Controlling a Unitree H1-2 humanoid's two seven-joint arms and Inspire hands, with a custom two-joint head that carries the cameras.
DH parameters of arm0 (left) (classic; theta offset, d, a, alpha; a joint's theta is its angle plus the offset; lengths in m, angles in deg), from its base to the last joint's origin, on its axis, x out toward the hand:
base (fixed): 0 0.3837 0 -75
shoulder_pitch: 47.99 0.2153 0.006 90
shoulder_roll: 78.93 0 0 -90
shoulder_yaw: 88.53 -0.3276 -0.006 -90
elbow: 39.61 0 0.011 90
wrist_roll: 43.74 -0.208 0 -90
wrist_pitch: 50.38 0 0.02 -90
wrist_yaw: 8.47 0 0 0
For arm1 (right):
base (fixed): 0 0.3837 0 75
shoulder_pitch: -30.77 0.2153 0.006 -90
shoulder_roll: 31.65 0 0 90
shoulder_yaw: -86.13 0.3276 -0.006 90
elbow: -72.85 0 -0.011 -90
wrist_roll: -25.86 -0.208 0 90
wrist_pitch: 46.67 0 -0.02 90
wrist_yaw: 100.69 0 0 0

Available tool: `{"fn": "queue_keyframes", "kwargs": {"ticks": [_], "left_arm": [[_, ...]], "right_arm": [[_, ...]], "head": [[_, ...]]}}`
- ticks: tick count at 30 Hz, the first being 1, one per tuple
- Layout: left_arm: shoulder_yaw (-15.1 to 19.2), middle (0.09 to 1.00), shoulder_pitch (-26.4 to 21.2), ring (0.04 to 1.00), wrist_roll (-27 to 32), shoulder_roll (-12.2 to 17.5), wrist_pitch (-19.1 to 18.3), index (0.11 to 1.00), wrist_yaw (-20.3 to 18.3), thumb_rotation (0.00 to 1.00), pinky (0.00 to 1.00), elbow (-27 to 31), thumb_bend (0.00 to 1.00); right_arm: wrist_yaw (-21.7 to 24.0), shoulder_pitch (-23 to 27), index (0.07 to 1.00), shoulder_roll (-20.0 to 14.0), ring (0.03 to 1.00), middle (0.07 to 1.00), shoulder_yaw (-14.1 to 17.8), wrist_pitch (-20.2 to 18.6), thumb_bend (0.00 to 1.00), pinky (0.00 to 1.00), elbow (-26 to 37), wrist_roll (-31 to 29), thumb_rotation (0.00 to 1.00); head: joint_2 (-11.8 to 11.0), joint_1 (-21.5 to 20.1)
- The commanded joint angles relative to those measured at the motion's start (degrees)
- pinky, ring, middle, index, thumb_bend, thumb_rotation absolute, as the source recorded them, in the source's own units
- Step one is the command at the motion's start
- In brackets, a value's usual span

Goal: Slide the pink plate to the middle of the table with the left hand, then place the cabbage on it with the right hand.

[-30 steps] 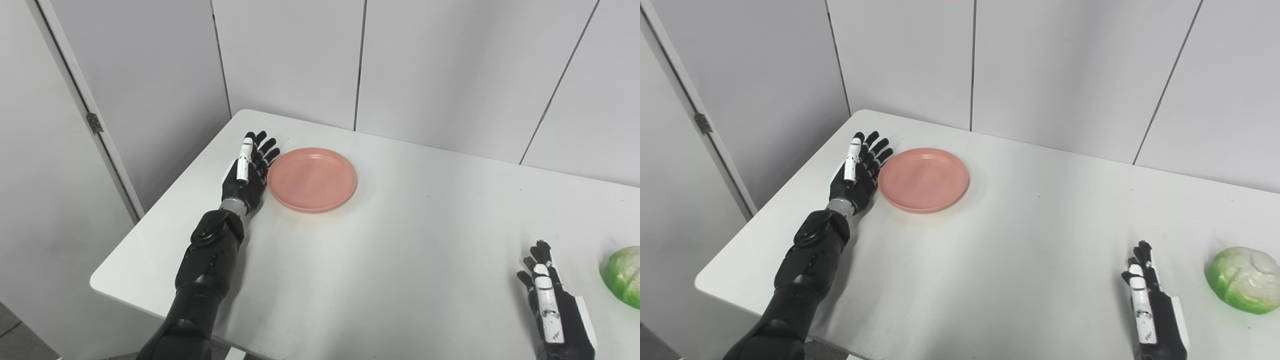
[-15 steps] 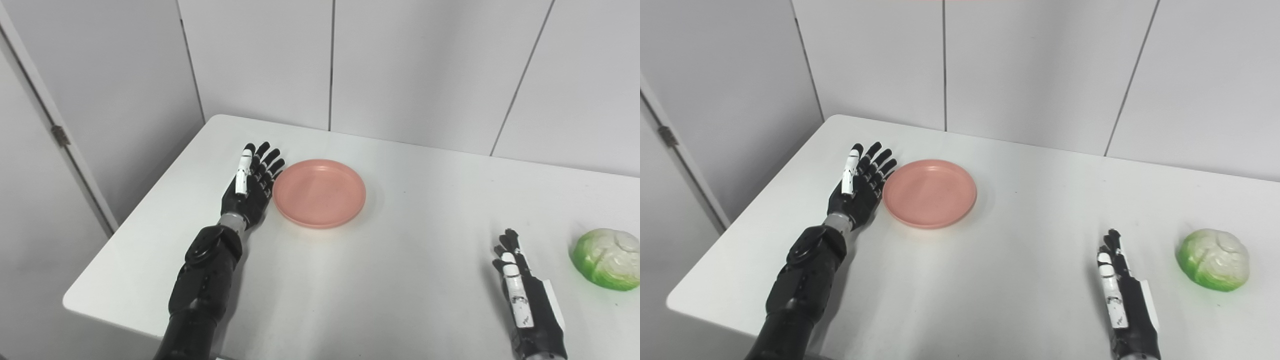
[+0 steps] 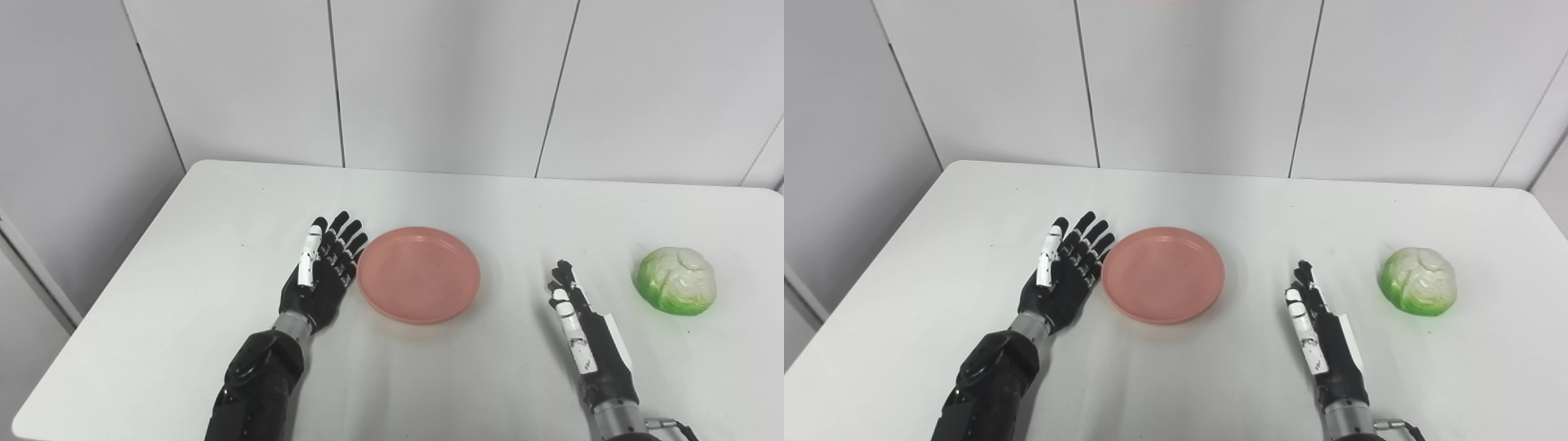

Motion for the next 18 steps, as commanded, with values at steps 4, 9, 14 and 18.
{"fn": "queue_keyframes", "kwargs": {"ticks": [4,9,14,18], "left_arm": [[-1.4,0.98,2.4,0.978,0.2,-0.4,-4.2,0.984,-0.2,1.0,1.0,-0.2,0.39],[-2.3,0.986,3.3,0.985,-0.4,0.1,-2.9,0.989,-1.9,1.0,1.0,-0.6,0.4],[-1.6,0.988,3.4,0.985,0.0,0.1,-2.9,0.991,-2.0,1.0,1.0,-1.3,0.41],[-1.5,0.973,3.5,0.971,-0.7,0.2,-2.5,0.974,-1.7,1.0,1.0,-1.4,0.42]], "right_arm": [[0.0,0.6,0.976,1.5,0.952,0.964,-1.4,-1.4,0.25,0.93,-0.1,1.1,1.0],[-0.2,0.7,0.976,1.9,0.954,0.963,-1.4,-1.6,0.26,0.93,-0.4,1.1,1.0],[-0.3,0.8,0.976,2.1,0.953,0.963,-1.3,-1.2,0.27,0.94,-1.0,1.2,1.0],[-0.7,0.8,0.974,2.1,0.951,0.961,-1.0,-1.3,0.27,0.94,-1.1,1.3,1.0]], "head": [[0.4,-2.4],[0.7,-4.4],[0.9,-6.0],[1.0,-7.7]]}}
